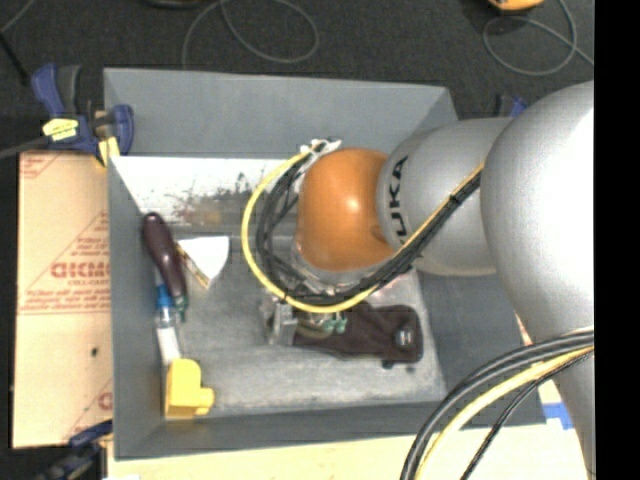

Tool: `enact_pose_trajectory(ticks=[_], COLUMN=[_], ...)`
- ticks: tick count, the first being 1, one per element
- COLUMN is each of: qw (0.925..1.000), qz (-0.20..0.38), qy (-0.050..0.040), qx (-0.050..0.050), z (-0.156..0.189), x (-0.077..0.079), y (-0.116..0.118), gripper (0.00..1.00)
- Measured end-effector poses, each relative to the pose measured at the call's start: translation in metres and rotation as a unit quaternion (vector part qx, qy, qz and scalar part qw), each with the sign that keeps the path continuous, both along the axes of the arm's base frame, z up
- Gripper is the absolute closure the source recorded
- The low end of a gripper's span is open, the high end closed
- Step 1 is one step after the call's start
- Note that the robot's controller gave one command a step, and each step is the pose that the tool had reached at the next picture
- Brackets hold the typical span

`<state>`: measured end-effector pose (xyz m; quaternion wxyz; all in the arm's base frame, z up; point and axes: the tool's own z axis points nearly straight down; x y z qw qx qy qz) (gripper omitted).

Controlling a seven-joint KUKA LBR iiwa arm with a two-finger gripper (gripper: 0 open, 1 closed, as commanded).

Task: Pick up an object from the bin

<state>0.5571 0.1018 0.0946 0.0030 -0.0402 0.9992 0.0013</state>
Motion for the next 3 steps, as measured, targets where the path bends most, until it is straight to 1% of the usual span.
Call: enact_pose_trajectory(ticks=[1,2,3], qw=[1.0,1.0,1.0], qz=[-0.001,-0.001,-0.002], qy=[0.0017,-0.0023,-0.0037], qx=[-0.001,0.0,0.0], z=[0.022,0.041,0.05], x=[-0.001,0.001,0.002], y=[0.0,0.0,0.0], gripper=[1.0,1.0,1.0])
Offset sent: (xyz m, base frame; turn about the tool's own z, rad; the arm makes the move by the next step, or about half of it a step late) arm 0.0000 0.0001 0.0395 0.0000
